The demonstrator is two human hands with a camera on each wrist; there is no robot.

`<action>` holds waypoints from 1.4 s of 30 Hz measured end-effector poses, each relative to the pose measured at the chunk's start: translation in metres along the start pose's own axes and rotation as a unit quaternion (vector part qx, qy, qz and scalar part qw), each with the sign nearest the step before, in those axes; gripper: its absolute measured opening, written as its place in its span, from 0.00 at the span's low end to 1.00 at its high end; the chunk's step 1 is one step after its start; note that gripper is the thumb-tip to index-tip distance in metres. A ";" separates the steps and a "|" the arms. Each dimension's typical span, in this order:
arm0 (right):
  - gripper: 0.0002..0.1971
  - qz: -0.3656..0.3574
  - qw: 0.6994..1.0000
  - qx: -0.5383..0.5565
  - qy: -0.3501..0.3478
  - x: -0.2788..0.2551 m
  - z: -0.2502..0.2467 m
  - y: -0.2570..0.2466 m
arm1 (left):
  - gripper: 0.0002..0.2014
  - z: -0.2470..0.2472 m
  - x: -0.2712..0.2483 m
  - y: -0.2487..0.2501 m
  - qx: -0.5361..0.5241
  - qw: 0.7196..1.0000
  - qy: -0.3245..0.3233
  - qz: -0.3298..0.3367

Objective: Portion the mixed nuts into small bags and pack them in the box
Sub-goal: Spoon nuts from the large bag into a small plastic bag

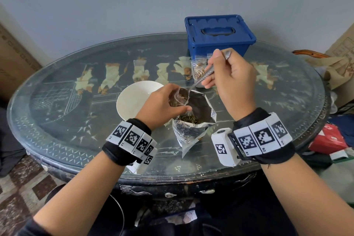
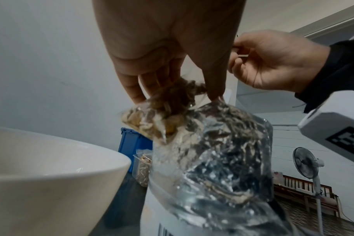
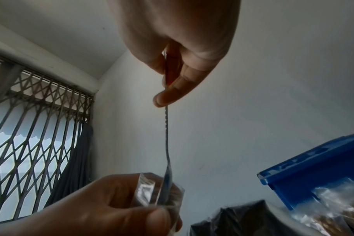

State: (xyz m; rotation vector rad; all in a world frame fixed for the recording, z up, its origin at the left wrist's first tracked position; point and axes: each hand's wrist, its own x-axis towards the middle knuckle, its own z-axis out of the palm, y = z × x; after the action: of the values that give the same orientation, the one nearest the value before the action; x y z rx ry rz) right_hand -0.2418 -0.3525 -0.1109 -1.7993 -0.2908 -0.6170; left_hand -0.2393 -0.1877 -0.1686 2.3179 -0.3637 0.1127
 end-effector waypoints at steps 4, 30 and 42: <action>0.12 -0.056 0.998 -0.019 -0.021 0.005 0.003 -0.005 | 0.27 0.001 -0.003 -0.006 -0.026 0.999 0.027 -0.013; 0.13 -0.053 0.981 -0.154 -0.109 -0.036 -0.003 0.062 | 0.19 0.018 -0.025 -0.027 -0.107 0.988 0.090 -0.062; 0.13 -0.011 0.969 -0.198 -0.145 -0.046 0.005 0.069 | 0.20 0.022 -0.025 -0.024 -0.096 0.989 0.080 -0.080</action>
State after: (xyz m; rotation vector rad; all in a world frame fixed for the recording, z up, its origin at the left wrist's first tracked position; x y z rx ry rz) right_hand -0.2453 -0.3641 -0.1929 -2.2810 -0.4079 -0.4459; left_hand -0.2564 -0.1818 -0.2053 2.1218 -0.1007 0.1754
